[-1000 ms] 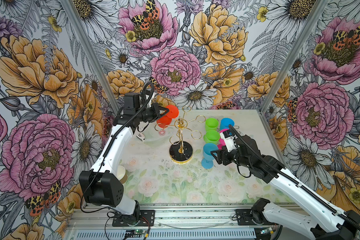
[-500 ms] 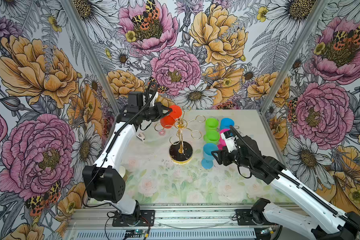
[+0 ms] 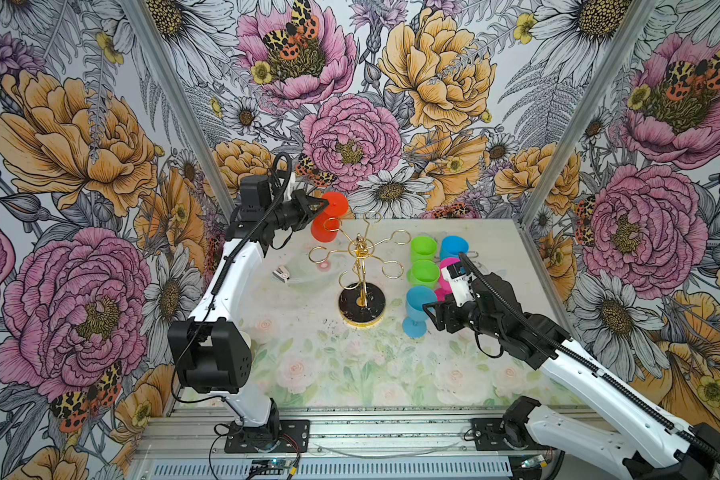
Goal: Take the wine glass off the wine glass rack
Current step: 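Close the left gripper on the red glass foot and lift it, then pull the red glass off the rack toward the robot with the left gripper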
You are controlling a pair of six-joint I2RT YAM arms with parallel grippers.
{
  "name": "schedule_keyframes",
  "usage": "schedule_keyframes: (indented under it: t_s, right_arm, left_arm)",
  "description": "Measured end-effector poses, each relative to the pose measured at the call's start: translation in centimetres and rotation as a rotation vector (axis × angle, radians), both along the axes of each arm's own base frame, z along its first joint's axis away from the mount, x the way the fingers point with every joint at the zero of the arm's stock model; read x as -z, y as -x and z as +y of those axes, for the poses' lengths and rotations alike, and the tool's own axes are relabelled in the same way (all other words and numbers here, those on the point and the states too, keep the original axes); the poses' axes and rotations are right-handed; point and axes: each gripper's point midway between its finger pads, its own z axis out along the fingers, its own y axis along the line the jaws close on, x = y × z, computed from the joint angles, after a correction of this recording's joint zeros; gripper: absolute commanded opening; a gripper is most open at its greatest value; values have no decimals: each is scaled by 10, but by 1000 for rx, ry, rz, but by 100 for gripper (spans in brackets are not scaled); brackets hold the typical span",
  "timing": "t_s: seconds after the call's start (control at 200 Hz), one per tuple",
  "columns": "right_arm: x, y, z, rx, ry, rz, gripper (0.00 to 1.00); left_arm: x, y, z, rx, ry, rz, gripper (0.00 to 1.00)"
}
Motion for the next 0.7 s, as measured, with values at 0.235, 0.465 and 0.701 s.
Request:
schedule_keyframes:
  t_s: [0.235,0.465,0.701]
  right_arm:
    - [-3,2,-1,7,-15,-5,76]
    - [-4,1,0,10,-24,-9,76]
    - [-4,0,0,11,-26,-6,76]
  left_arm:
    - [12,-7,39,-97,46,22,0]
    - [12,30,74,-227,-4,10,0]
    - [16,89,89,-328,-131,-31,0]
